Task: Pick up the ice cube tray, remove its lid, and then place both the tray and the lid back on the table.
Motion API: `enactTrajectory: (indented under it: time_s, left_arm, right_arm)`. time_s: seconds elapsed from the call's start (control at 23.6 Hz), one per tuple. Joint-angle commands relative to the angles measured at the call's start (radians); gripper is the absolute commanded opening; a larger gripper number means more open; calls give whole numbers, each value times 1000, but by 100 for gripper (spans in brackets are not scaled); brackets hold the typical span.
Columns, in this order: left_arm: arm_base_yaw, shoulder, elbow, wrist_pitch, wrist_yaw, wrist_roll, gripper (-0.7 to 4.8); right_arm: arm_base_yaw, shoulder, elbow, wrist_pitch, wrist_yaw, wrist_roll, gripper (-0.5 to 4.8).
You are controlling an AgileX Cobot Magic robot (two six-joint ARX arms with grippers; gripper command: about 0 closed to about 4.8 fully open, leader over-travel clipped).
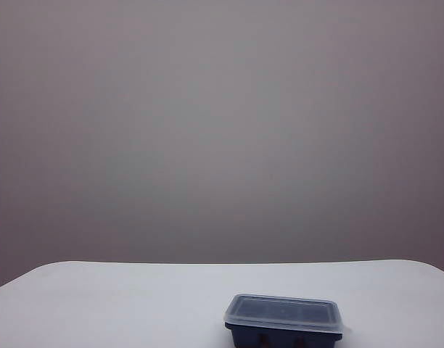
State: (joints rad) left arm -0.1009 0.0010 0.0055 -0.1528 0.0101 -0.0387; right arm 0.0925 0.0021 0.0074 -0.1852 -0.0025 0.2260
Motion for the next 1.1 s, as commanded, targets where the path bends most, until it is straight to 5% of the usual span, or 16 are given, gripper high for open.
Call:
enactTrajectory:
  time_s: [0.04,0.3,0.47,0.64,0.76,0.93,1.1]
  left_arm:
    - [0,0,1,20,2,1,39]
    - [0,0,1,20,2,-2,39]
    - [0,0,10,136,54,-198,39]
    - [12,33,95,195,25,-237,33]
    - [23,114,196,194,20,-164,33]
    - [27,373,384,275,106,46,35]
    - [27,607,494,406,533,240,35]
  right_arm:
    - [0,0,-6,10,4,-2,-1]
    - [0,0,-6,10,4,-2,-1]
    - [1,0,-6,139,-46,92,-2]
    - [1,3,-3,272,-58,256,-3]
    - [0,9,7,309,-49,309,-3]
    - [-1,127,134,270,8,270,-3]
    - [-1,375,343,165,-31,162,-2]
